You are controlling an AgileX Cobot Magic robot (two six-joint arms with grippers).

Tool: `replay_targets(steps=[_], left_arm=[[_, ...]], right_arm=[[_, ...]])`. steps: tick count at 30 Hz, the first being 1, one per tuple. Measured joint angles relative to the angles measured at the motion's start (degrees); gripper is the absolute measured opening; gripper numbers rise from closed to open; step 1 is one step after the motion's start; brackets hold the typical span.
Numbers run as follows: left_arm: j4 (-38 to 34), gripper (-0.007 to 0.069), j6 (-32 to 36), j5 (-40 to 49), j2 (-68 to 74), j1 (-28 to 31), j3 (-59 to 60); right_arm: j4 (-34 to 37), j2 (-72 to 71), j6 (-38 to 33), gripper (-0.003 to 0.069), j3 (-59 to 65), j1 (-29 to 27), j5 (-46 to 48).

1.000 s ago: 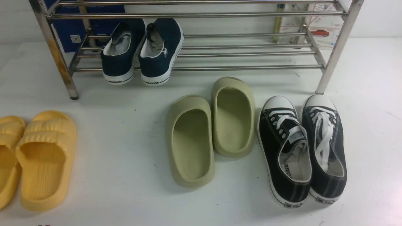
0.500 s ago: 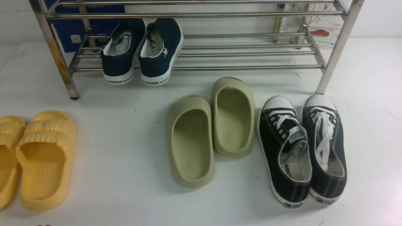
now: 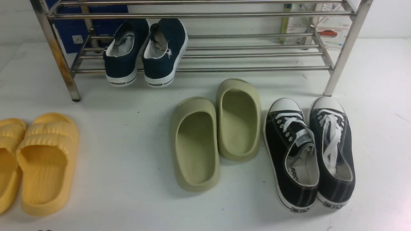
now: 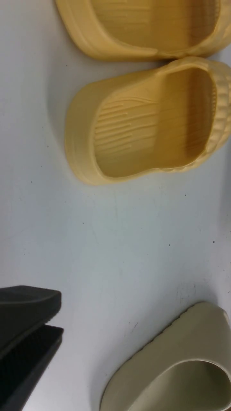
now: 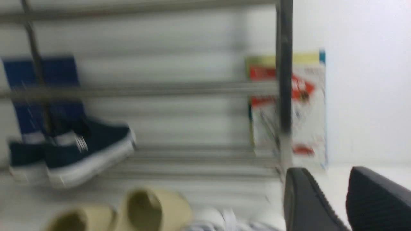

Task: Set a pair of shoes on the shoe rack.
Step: Use the right arm to grab the shoe closest to it

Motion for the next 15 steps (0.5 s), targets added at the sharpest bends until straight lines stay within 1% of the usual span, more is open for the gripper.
replay_targets(steps=[1, 2, 3, 4, 5, 7, 8, 11, 15], left_arm=[[0.00, 0.0102, 0.00, 0.00, 0.00, 0.00, 0.00], [0.00, 0.0102, 0.00, 0.00, 0.00, 0.00, 0.00], [0.00, 0.0104, 0.00, 0.00, 0.00, 0.00, 0.00], [0.00, 0.0104, 0.00, 0.00, 0.00, 0.00, 0.00], [0.00, 0.0107, 0.00, 0.00, 0.00, 0.00, 0.00], [0.00, 0.0109, 0.00, 0.00, 0.00, 0.00, 0.00], [0.00, 0.0110, 0.00, 0.00, 0.00, 0.00, 0.00], [0.00, 0.0113, 0.00, 0.00, 0.00, 0.00, 0.00], [0.00, 0.0115, 0.00, 0.00, 0.00, 0.00, 0.00]], right_arm=[[0.26, 0.00, 0.36, 0.0239, 0.00, 0.00, -0.78], [2.47, 0.00, 3.57, 0.0239, -0.64, 0.00, -5.09], [4.41, 0.00, 5.85, 0.0239, -1.98, 0.00, -7.14], [4.76, 0.00, 6.17, 0.0239, -2.29, 0.00, -7.29], [7.18, 0.00, 8.08, 0.0239, -5.38, 0.00, -7.46], [8.37, 0.00, 9.08, 0.0239, -8.37, 0.00, -6.33], [9.23, 0.29, 9.60, 0.0239, -13.95, 0.00, -2.93], [9.37, 2.93, 9.84, 0.0239, -23.05, 0.00, 5.07], [9.12, 11.01, 10.21, 0.0239, -35.82, 0.00, 22.27]])
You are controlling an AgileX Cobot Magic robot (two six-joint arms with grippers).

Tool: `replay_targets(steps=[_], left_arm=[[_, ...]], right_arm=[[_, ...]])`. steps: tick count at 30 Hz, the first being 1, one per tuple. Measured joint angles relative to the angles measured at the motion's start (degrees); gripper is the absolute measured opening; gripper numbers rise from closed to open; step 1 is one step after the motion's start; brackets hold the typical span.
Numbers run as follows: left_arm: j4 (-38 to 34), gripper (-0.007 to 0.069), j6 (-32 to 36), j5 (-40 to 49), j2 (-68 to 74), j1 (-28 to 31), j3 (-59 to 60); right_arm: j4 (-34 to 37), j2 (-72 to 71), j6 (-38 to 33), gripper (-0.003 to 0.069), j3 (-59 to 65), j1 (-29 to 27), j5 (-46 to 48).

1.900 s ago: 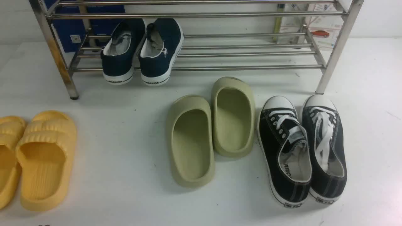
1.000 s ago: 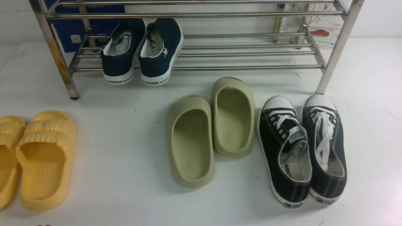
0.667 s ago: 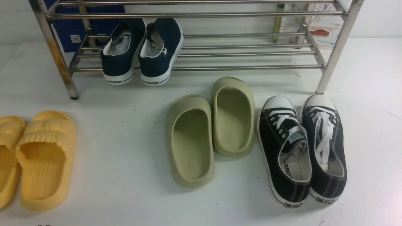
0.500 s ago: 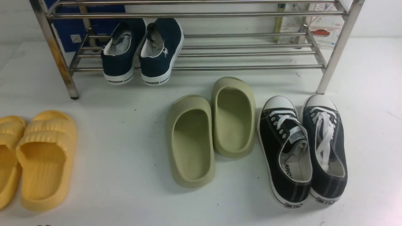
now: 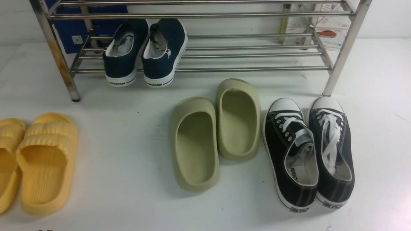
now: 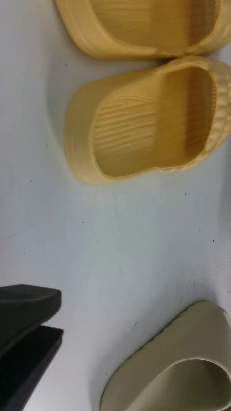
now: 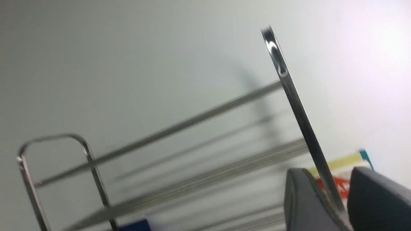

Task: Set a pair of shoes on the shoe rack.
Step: Use the right arm to grab the shoe closest to it

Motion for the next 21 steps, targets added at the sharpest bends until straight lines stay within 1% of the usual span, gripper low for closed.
replay_targets(steps=[1, 3, 4, 5, 7, 8, 10, 12, 13, 14, 16, 17, 19, 20, 21], left_arm=[[0.00, 0.0115, 0.00, 0.00, 0.00, 0.00, 0.00], [0.00, 0.0119, 0.00, 0.00, 0.00, 0.00, 0.00], [0.00, 0.0119, 0.00, 0.00, 0.00, 0.00, 0.00], [0.00, 0.0121, 0.00, 0.00, 0.00, 0.00, 0.00], [0.00, 0.0124, 0.00, 0.00, 0.00, 0.00, 0.00], [0.00, 0.0124, 0.00, 0.00, 0.00, 0.00, 0.00], [0.00, 0.0126, 0.00, 0.00, 0.00, 0.00, 0.00], [0.00, 0.0127, 0.00, 0.00, 0.00, 0.00, 0.00], [0.00, 0.0127, 0.00, 0.00, 0.00, 0.00, 0.00], [0.00, 0.0127, 0.00, 0.00, 0.00, 0.00, 0.00], [0.00, 0.0127, 0.00, 0.00, 0.00, 0.00, 0.00], [0.00, 0.0127, 0.00, 0.00, 0.00, 0.00, 0.00], [0.00, 0.0127, 0.00, 0.00, 0.00, 0.00, 0.00], [0.00, 0.0127, 0.00, 0.00, 0.00, 0.00, 0.00], [0.00, 0.0127, 0.00, 0.00, 0.00, 0.00, 0.00]], right_arm=[[0.00, 0.47, -0.01, 0.0239, -0.52, 0.00, 1.87], [-0.96, 7.41, -0.62, 0.0239, -5.64, 0.00, 13.47], [-1.09, 7.89, -0.82, 0.0239, -5.81, 0.00, 14.23], [-1.78, 11.23, -2.47, 0.0239, -6.41, 0.00, 19.22], [-1.78, 15.41, -4.77, 0.0239, -6.14, 0.00, 25.37], [-0.42, 18.57, -6.28, 0.0239, -5.57, 0.00, 28.07], [3.20, 21.97, -8.52, 0.0239, -4.44, 0.00, 31.32], [10.04, 26.08, -14.00, 0.0239, -3.17, 0.45, 33.96], [14.11, 28.23, -17.95, 0.0239, -2.79, 1.04, 35.00], [15.81, 29.10, -19.66, 0.0239, -2.70, 1.18, 35.14], [25.84, 34.64, -29.32, 0.0239, -2.79, 3.33, 36.60], [29.14, 37.24, -32.24, 0.0239, -3.29, 4.30, 37.10], [32.76, 42.99, -34.83, 0.0239, -5.35, 6.48, 37.90], [32.86, 42.99, -34.83, 0.0239, -5.35, 6.48, 38.01], [32.50, 48.01, -34.61, 0.0239, -7.85, 8.53, 39.13]])
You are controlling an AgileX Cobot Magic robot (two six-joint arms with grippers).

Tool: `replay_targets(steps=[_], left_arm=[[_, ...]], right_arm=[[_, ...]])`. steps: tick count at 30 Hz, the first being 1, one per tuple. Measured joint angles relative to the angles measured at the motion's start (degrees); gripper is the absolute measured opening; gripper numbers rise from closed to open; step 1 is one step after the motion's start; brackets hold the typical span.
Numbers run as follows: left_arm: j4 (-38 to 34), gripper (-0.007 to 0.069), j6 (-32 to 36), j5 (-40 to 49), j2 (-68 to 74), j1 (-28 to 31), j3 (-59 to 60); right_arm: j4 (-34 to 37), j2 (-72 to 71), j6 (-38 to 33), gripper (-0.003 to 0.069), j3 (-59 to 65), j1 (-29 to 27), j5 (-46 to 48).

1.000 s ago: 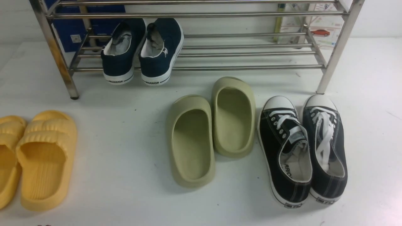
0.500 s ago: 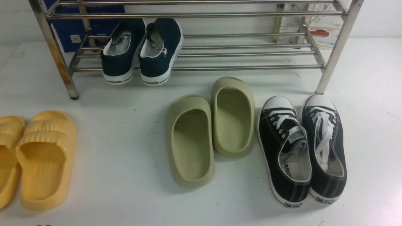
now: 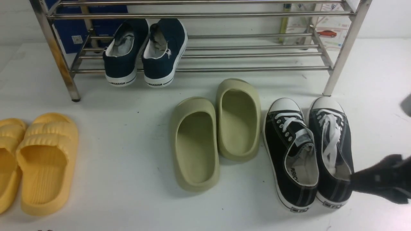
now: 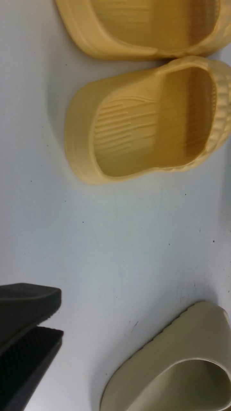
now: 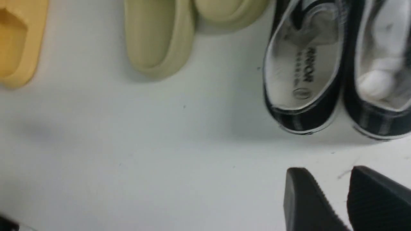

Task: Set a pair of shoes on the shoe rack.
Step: Use the right arm to grab the shoe closest to it

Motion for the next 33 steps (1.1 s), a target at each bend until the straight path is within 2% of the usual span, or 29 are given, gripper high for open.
replay_targets(steps=[3, 5, 6, 8, 11, 14, 17, 20, 23, 25, 26, 27, 29, 30, 31, 33], left_arm=[[0.00, 0.0127, 0.00, 0.00, 0.00, 0.00, 0.00], [0.00, 0.0127, 0.00, 0.00, 0.00, 0.00, 0.00], [0.00, 0.0127, 0.00, 0.00, 0.00, 0.00, 0.00], [0.00, 0.0128, 0.00, 0.00, 0.00, 0.00, 0.00], [0.00, 0.0131, 0.00, 0.00, 0.00, 0.00, 0.00], [0.00, 0.0132, 0.00, 0.00, 0.00, 0.00, 0.00], [0.00, 0.0134, 0.00, 0.00, 0.00, 0.00, 0.00], [0.00, 0.0136, 0.00, 0.00, 0.00, 0.00, 0.00], [0.00, 0.0136, 0.00, 0.00, 0.00, 0.00, 0.00], [0.00, 0.0136, 0.00, 0.00, 0.00, 0.00, 0.00], [0.00, 0.0136, 0.00, 0.00, 0.00, 0.00, 0.00], [0.00, 0.0136, 0.00, 0.00, 0.00, 0.00, 0.00], [0.00, 0.0136, 0.00, 0.00, 0.00, 0.00, 0.00], [0.00, 0.0136, 0.00, 0.00, 0.00, 0.00, 0.00], [0.00, 0.0136, 0.00, 0.00, 0.00, 0.00, 0.00], [0.00, 0.0139, 0.00, 0.00, 0.00, 0.00, 0.00]], right_arm=[[-5.53, 7.36, 4.69, 0.0239, -5.01, 4.13, 3.02], [-14.89, 14.01, 12.16, 0.0239, -10.96, 9.83, 5.25], [-15.75, 14.46, 12.87, 0.0239, -11.41, 10.29, 5.53], [-25.85, 19.49, 22.59, 0.0239, -16.82, 15.87, 6.44], [-32.21, 23.69, 30.58, 0.0248, -21.08, 19.98, 6.51], [-34.65, 27.95, 34.91, 0.0281, -23.62, 22.28, 6.38], [-34.70, 32.52, 36.94, 0.0351, -24.04, 22.68, 6.46], [-35.75, 37.33, 38.25, 0.0428, -24.11, 22.68, 5.63], [-36.23, 41.57, 37.91, 0.0452, -24.28, 22.68, 3.97], [-36.23, 43.17, 37.05, 0.0433, -24.28, 22.68, 3.44], [-35.94, 44.11, 35.99, 0.0377, -24.28, 22.62, 3.03], [-35.94, 44.18, 35.85, 0.0367, -24.28, 22.61, 2.99], [-34.54, 43.69, 34.51, 0.0223, -24.28, 21.59, 2.98], [-34.01, 43.34, 34.09, 0.0175, -24.28, 21.34, 2.98], [-32.28, 42.42, 32.51, 0.0076, -24.42, 20.19, 3.19], [-30.08, 40.77, 29.97, 0.0022, -24.98, 18.95, 5.26]])
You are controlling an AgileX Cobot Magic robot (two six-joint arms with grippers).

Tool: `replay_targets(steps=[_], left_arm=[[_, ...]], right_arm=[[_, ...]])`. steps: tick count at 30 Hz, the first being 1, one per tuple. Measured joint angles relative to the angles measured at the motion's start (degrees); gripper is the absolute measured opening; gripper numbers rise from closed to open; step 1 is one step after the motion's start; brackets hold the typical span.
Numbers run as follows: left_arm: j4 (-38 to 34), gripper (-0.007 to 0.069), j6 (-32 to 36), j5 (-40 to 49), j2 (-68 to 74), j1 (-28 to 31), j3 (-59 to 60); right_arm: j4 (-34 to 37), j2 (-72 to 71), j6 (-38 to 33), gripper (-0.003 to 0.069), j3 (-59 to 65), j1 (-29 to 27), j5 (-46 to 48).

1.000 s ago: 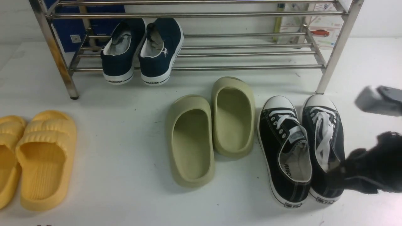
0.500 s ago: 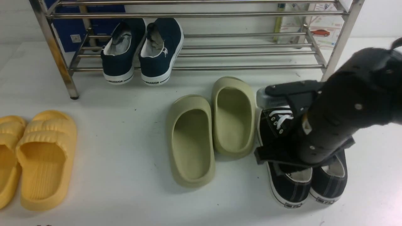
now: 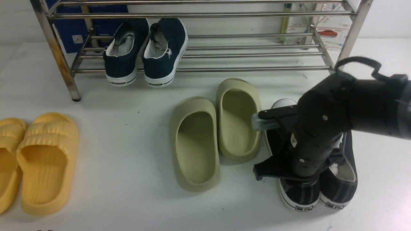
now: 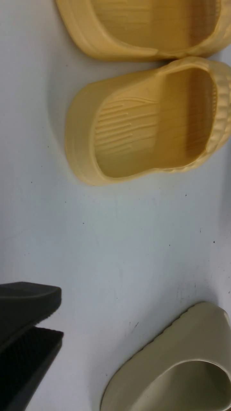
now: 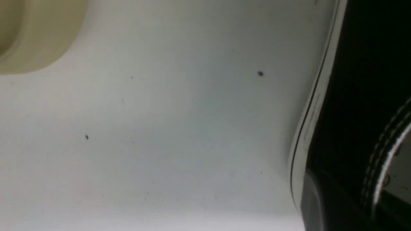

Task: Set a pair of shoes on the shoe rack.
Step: Use the right arm to grab the shoe closest to it, then use the right arm to put a shoe into the shoe rack

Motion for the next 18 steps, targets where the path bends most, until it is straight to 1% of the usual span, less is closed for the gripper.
replay_targets(steps=[1, 2, 3, 4, 5, 6, 9, 14, 18], left_arm=[[0.00, 0.0141, 0.00, 0.00, 0.00, 0.00, 0.00], [0.00, 0.0141, 0.00, 0.00, 0.00, 0.00, 0.00], [0.00, 0.0141, 0.00, 0.00, 0.00, 0.00, 0.00], [0.00, 0.0143, 0.00, 0.00, 0.00, 0.00, 0.00], [0.00, 0.0143, 0.00, 0.00, 0.00, 0.00, 0.00], [-0.05, 0.0144, 0.00, 0.00, 0.00, 0.00, 0.00], [-0.05, 0.0144, 0.00, 0.00, 0.00, 0.00, 0.00], [-0.05, 0.0144, 0.00, 0.00, 0.00, 0.00, 0.00], [-0.05, 0.0148, 0.00, 0.00, 0.00, 0.00, 0.00]], right_arm=[[1.16, -1.36, -1.95, 0.0022, -0.62, -0.78, 2.40], [1.34, -1.60, -2.29, 0.0022, -0.72, -0.90, 2.71], [2.43, -3.96, -5.23, 0.0022, -1.95, -1.65, 5.20], [2.79, -5.34, -6.61, 0.0022, -2.84, -1.75, 6.65], [2.79, -5.34, -6.61, 0.0022, -2.84, -1.75, 6.97], [2.79, -7.38, -8.59, 0.0022, -4.68, -1.75, 8.98], [2.73, -9.50, -10.48, 0.0022, -9.07, -1.77, 11.53], [1.29, -8.21, -11.18, 0.0022, -15.29, -1.93, 12.09], [0.68, -3.79, -13.15, 0.0022, -19.32, -2.85, 11.46]])
